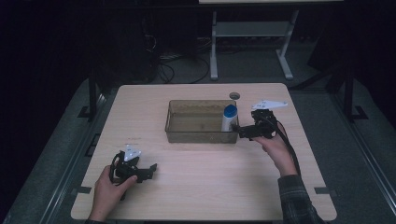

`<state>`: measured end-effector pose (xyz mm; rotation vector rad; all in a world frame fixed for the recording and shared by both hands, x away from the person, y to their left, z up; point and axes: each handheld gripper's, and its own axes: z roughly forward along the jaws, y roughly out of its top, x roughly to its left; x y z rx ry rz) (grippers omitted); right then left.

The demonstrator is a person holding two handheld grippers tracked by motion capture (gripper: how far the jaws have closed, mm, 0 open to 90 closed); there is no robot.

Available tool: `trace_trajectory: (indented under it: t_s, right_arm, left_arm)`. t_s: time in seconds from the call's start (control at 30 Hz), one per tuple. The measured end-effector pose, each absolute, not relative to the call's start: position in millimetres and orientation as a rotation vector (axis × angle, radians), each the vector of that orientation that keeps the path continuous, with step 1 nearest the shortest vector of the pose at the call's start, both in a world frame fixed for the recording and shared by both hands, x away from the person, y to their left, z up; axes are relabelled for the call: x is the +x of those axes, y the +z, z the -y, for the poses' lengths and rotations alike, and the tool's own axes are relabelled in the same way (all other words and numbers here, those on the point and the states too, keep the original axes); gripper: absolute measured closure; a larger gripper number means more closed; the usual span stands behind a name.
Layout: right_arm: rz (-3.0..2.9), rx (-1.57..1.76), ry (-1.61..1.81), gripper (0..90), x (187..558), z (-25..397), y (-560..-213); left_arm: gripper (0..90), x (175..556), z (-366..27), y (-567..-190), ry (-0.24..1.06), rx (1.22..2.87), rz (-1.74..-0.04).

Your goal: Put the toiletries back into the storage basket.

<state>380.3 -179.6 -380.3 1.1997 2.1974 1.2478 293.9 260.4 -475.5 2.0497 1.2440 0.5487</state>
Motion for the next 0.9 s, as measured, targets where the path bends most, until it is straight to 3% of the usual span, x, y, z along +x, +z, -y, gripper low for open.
trace_trajectory:
  t_s: [0.9]
  right_arm:
    - [-2.125, 1.29, 1.271, 1.0, 323, 233, -422]
  left_arm:
    - [12.4, 294, -260, -476, 0.55, 2.049, -1.239]
